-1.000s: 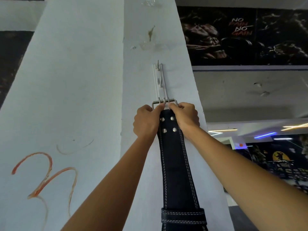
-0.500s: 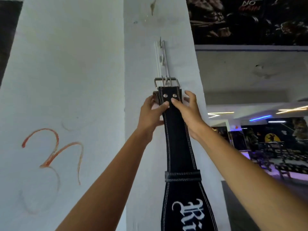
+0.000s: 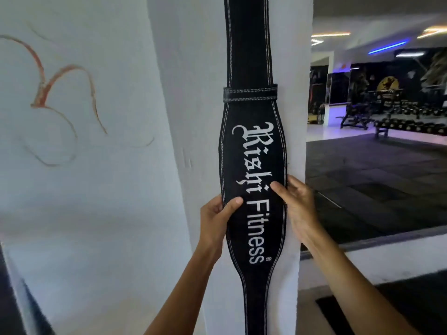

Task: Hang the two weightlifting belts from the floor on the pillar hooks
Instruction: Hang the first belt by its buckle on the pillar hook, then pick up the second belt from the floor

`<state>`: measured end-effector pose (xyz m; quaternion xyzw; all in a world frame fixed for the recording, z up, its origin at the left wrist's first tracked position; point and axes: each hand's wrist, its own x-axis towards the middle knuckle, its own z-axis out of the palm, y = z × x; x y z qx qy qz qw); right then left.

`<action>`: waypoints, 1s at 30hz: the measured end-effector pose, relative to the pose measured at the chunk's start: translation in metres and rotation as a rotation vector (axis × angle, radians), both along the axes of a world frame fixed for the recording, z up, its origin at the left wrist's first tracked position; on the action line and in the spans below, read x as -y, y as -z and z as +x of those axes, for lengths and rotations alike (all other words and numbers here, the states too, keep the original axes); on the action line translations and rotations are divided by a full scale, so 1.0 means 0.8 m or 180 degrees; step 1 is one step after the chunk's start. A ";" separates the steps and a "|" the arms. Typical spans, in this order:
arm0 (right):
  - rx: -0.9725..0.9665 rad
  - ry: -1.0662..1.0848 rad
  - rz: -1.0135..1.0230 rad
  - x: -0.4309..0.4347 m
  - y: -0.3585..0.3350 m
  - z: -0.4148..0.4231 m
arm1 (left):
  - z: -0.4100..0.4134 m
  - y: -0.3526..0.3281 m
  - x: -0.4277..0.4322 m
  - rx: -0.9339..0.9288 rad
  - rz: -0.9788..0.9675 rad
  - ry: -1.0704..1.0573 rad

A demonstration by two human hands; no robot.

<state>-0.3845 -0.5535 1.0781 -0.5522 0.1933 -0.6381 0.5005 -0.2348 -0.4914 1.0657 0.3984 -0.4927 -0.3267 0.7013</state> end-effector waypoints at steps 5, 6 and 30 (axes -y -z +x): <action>-0.0116 -0.0012 0.0240 -0.002 0.035 -0.003 | 0.003 0.047 0.003 0.0026 0.0359 -0.0007; -0.0110 0.0014 0.0255 -0.003 0.035 -0.003 | 0.003 0.047 0.002 -0.0005 0.0385 -0.0002; -0.2343 -0.0124 0.3302 -0.326 0.362 0.016 | 0.040 0.381 -0.297 -0.0256 0.3555 0.0198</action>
